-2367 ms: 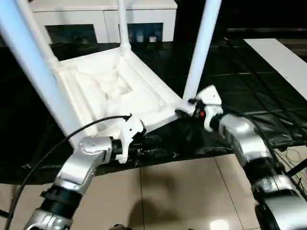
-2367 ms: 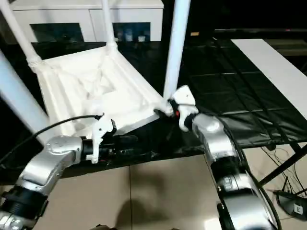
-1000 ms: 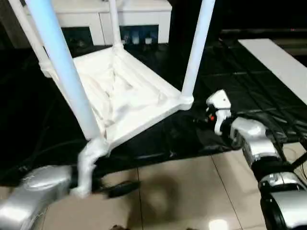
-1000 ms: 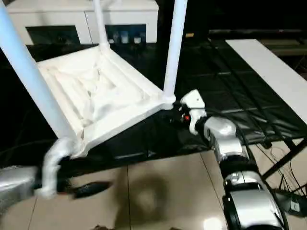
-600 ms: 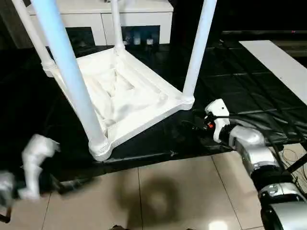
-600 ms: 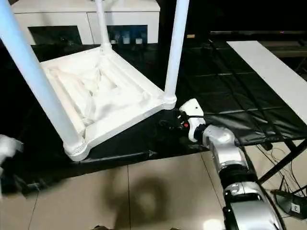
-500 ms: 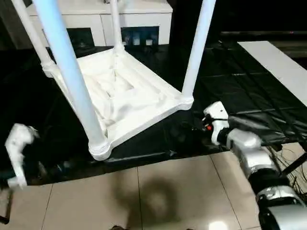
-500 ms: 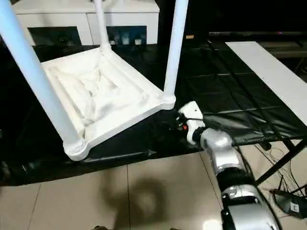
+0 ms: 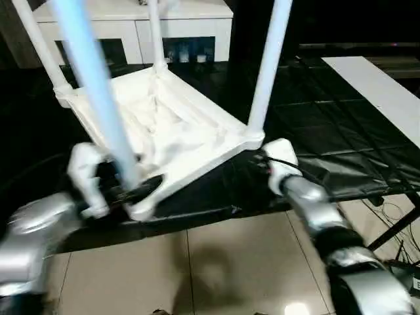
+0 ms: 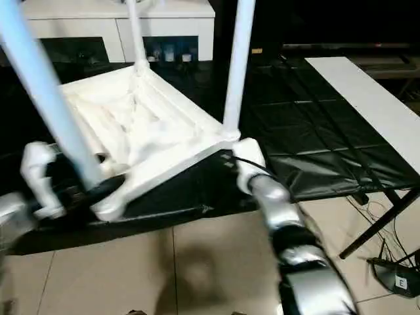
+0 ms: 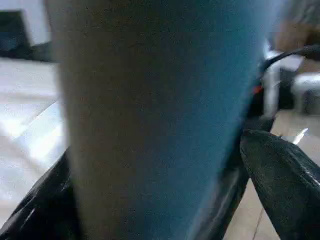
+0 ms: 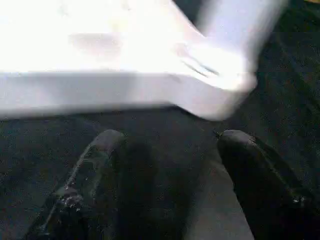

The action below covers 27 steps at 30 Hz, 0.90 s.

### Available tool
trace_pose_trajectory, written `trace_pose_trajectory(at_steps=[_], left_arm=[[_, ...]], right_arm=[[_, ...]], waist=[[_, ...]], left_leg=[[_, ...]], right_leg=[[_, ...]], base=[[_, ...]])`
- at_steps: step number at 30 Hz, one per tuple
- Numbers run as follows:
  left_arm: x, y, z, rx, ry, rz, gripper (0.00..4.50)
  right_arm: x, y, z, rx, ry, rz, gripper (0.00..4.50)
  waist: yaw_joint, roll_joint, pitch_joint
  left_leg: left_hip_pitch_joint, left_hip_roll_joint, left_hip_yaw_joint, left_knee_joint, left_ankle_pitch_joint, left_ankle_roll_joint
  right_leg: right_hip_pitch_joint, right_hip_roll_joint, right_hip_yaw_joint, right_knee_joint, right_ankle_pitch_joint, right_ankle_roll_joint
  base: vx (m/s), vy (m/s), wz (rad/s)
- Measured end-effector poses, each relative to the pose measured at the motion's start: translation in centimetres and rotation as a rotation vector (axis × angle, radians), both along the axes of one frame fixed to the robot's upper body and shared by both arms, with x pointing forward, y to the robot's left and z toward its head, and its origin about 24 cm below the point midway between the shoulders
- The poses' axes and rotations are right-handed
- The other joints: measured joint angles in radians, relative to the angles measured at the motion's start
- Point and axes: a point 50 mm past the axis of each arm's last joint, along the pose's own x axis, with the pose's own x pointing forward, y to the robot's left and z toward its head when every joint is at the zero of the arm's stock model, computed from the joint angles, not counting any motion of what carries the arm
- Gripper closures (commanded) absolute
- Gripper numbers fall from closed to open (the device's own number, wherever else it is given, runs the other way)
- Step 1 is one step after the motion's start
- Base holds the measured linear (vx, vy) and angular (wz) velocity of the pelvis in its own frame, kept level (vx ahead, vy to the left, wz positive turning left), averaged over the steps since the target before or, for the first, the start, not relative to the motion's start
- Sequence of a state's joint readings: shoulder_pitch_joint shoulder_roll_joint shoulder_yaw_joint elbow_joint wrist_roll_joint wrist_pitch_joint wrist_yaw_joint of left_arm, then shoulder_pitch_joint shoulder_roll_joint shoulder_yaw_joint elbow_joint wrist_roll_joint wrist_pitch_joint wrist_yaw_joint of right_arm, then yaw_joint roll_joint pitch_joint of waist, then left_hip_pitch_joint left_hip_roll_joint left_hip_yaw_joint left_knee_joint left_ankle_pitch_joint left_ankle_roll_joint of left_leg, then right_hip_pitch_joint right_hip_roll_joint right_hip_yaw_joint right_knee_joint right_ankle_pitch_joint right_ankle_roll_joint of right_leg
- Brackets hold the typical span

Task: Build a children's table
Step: Rotate table base

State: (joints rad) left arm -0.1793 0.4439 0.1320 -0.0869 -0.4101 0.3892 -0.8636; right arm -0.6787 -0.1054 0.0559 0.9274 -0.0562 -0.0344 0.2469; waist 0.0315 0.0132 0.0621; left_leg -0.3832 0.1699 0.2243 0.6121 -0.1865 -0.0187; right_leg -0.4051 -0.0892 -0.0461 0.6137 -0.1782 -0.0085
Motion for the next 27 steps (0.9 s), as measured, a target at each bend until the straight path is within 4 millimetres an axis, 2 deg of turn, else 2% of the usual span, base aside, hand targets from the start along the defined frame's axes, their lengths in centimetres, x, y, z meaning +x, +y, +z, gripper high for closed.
trace_pose_trajectory(at_steps=[2, 7, 9, 13, 16, 19, 23, 27], left_arm=[[0.2, -1.5, 0.2, -0.015, -0.011, -0.048, 0.02], [1.9, -5.4, 1.2, -0.041, -0.068, -0.123, 0.02], [2.7, -7.0, 1.4, -0.031, -0.083, -0.148, 0.02], [3.3, -8.7, 1.3, -0.022, -0.095, -0.185, 0.02], [4.6, -10.6, 1.6, -0.024, -0.101, -0.219, 0.02], [5.7, -12.4, 1.8, -0.025, -0.113, -0.238, 0.02], [6.4, -14.0, 1.8, -0.022, -0.131, -0.245, 0.02], [7.2, -15.8, 1.8, 0.001, -0.158, -0.231, 0.02]], right_arm=[[0.1, 1.1, 0.1, -0.002, 0.001, 0.020, 1.22], [0.8, 1.5, 0.3, -0.025, 0.012, -0.022, 1.22], [1.0, 2.0, 0.7, -0.017, 0.004, -0.022, 1.22], [1.1, 2.0, 0.7, -0.012, 0.005, -0.028, 1.22], [1.1, 1.7, 0.6, -0.009, 0.011, -0.036, 1.22], [1.0, 2.0, 0.5, 0.009, 0.012, -0.025, 1.22], [1.1, 1.7, 0.7, 0.028, -0.002, -0.021, 1.22], [1.1, 2.0, 0.8, 0.040, -0.015, -0.008, 1.22]], waist=[[0.004, 0.000, 0.000], [0.018, -0.005, -0.001], [0.013, -0.006, -0.001], [0.002, -0.009, -0.002], [0.007, -0.009, -0.001], [0.003, -0.008, -0.001], [-0.003, -0.008, -0.002], [0.001, -0.005, -0.002]], left_leg=[[-0.001, 0.000, 0.000, 0.000, 0.000, 0.000], [-0.005, 0.000, 0.001, 0.000, 0.000, 0.001], [-0.005, 0.000, 0.002, 0.000, 0.000, 0.001], [-0.004, 0.000, 0.002, 0.000, 0.000, 0.001], [-0.005, 0.000, 0.001, 0.000, 0.000, 0.001], [-0.005, 0.000, 0.002, 0.001, 0.000, 0.001], [-0.004, 0.000, 0.001, 0.001, 0.000, 0.001], [-0.004, 0.001, 0.001, 0.001, 0.000, 0.001]], right_leg=[[0.000, 0.000, 0.000, 0.000, 0.000, 0.000], [0.000, -0.001, 0.000, -0.002, 0.000, 0.001], [0.000, -0.001, 0.001, -0.003, 0.000, 0.001], [-0.001, 0.000, 0.000, -0.002, -0.001, 0.001], [-0.001, 0.000, 0.000, -0.001, 0.000, 0.001], [-0.001, -0.001, 0.001, -0.001, 0.001, 0.000], [-0.001, -0.001, 0.000, -0.001, 0.001, 0.000], [-0.001, -0.001, -0.001, -0.001, 0.001, 0.000]], base=[[0.000, 0.000, 0.00], [0.000, 0.000, 0.00], [0.000, 0.000, 0.00], [0.000, 0.000, 0.00], [0.000, 0.000, 0.00], [0.000, 0.000, 0.00], [0.000, 0.000, 0.00], [0.000, 0.000, 0.00]])
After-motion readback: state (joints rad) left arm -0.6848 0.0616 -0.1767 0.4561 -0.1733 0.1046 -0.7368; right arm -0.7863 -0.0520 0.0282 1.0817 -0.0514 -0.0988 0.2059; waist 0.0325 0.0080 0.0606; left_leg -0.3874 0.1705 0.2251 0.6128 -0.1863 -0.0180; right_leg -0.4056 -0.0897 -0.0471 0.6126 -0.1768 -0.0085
